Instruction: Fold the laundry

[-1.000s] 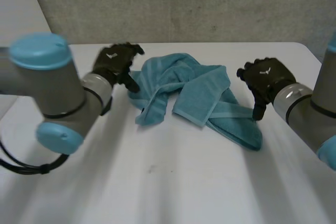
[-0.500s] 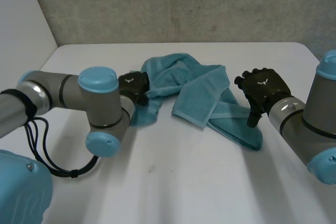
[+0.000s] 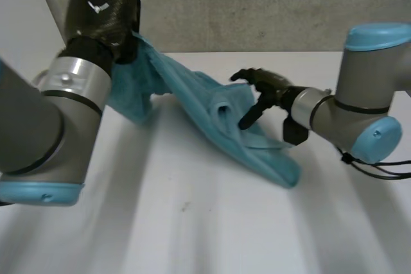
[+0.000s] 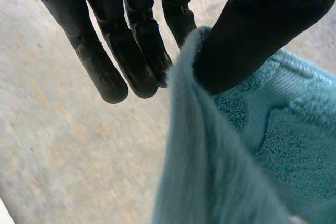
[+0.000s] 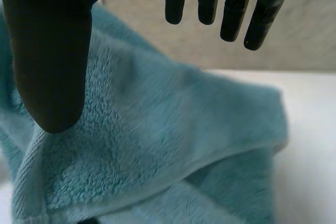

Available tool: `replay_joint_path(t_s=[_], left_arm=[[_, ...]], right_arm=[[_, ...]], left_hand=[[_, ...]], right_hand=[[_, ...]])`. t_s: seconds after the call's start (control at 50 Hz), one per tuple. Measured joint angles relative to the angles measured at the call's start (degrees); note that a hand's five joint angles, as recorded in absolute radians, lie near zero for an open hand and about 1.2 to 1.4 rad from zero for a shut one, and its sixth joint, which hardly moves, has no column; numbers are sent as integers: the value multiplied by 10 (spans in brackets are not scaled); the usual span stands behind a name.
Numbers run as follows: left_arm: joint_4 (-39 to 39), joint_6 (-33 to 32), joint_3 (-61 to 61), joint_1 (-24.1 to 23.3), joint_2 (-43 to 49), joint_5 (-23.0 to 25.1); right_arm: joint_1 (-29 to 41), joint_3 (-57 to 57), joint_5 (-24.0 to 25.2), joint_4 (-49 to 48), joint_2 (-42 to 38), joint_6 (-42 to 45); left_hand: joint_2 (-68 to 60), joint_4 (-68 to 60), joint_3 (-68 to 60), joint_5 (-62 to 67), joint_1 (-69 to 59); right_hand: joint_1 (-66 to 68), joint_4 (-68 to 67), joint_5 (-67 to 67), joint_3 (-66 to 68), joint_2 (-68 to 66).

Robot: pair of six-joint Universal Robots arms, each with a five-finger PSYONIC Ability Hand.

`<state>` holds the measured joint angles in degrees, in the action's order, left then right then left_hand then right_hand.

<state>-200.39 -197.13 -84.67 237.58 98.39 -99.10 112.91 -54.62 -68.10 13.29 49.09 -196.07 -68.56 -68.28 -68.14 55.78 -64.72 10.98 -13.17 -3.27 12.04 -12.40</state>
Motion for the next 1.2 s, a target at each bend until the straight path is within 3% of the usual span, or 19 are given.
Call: replay_joint_path(t_s=[0.12,0.22,0.26,0.32,0.38,0.44,0.5,0.58,0.6,0.62,0.66,0.74,0.98,1.2], left_arm=[[2,-11,-15,1,-55,3],[3,-27,-23,7,-81,11],[3,-31,-26,11,-84,13],[3,-37,-32,24,-86,16],[3,-39,-35,32,-87,18],[2,-39,-38,38,-91,18],[2,-38,-38,40,-98,18],[1,-38,-36,40,-102,18],[1,-38,-34,40,-104,19],[1,-38,-33,40,-105,19],[2,-37,-20,39,-105,23],[4,-37,5,38,-103,28],[6,-35,101,40,-101,32],[7,-34,44,45,-106,32]], right_arm=[[40,16,29,27,-31,-45],[64,-9,-7,22,-24,-39],[65,-16,-23,16,-18,-29],[63,-32,-62,-2,-1,8],[53,-44,-100,-23,14,47],[33,-56,-145,-54,29,85],[-9,-80,-222,-114,53,135],[-34,-99,-263,-148,69,162],[-44,-113,-278,-159,79,181],[-49,-125,-282,-161,88,196],[-45,-160,-269,-142,115,228],[-25,-209,-224,-103,156,248],[8,-341,-89,-123,294,255],[11,-399,-75,-136,292,252]], left_hand=[[0,0,-1,0,0],[0,0,-1,0,0],[0,0,-1,0,0],[0,0,-1,0,0],[0,0,-1,0,0],[-1,0,-1,0,0],[-1,-2,-1,0,0],[-1,-2,-1,0,0],[-1,-2,-1,0,0],[-1,-2,-1,0,0],[-1,-2,-1,0,0],[-1,-2,-1,0,0],[-1,-2,-1,0,0],[-1,-2,-1,0,0]], right_hand=[[0,0,0,-1,0],[0,0,0,-1,0],[88,-90,-88,105,-104],[388,-412,-396,418,-427],[449,-514,-501,521,-526],[456,-543,-526,550,-547],[456,-549,-529,553,-547],[456,-549,-529,553,-547],[410,-510,-491,514,-508],[303,-399,-385,403,-381],[124,-162,-156,170,-160],[64,-61,-58,74,-80],[62,-56,-53,71,-80],[62,-56,-53,71,-80]])
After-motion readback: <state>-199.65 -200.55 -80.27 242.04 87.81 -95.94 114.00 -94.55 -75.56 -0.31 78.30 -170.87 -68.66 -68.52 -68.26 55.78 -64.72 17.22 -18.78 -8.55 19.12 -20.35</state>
